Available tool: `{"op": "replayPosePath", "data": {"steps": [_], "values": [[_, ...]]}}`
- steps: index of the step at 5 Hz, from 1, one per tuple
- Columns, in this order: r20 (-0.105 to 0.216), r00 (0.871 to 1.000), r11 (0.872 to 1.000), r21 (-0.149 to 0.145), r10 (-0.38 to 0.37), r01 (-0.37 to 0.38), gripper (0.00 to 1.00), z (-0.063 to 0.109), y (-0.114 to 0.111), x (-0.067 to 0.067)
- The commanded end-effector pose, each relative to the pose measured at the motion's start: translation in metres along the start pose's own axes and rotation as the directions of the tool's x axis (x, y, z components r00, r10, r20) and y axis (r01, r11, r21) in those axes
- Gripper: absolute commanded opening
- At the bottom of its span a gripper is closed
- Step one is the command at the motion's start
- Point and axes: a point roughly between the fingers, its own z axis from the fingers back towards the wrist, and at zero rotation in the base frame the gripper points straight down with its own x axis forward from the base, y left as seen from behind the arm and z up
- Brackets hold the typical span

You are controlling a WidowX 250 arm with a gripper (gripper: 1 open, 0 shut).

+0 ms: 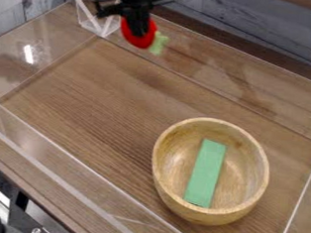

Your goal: Move the red object to the left side of the table

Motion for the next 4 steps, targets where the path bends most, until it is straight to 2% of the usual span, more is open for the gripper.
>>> {"op": "replayPosePath", "data": {"steps": [1, 2, 3, 4], "values": [[0.071, 0.997, 0.999, -0.035, -0.005, 0.007, 0.00, 0.022, 0.018, 0.021], [0.088, 0.996, 0.999, -0.036, 0.001, 0.002, 0.00, 0.019, 0.037, 0.034], [0.126, 0.989, 0.997, -0.022, 0.079, -0.077, 0.00, 0.011, 0.054, 0.038], [0.159, 0.978, 0.991, -0.006, 0.136, -0.137, 0.00, -0.001, 0.066, 0.037]]}}
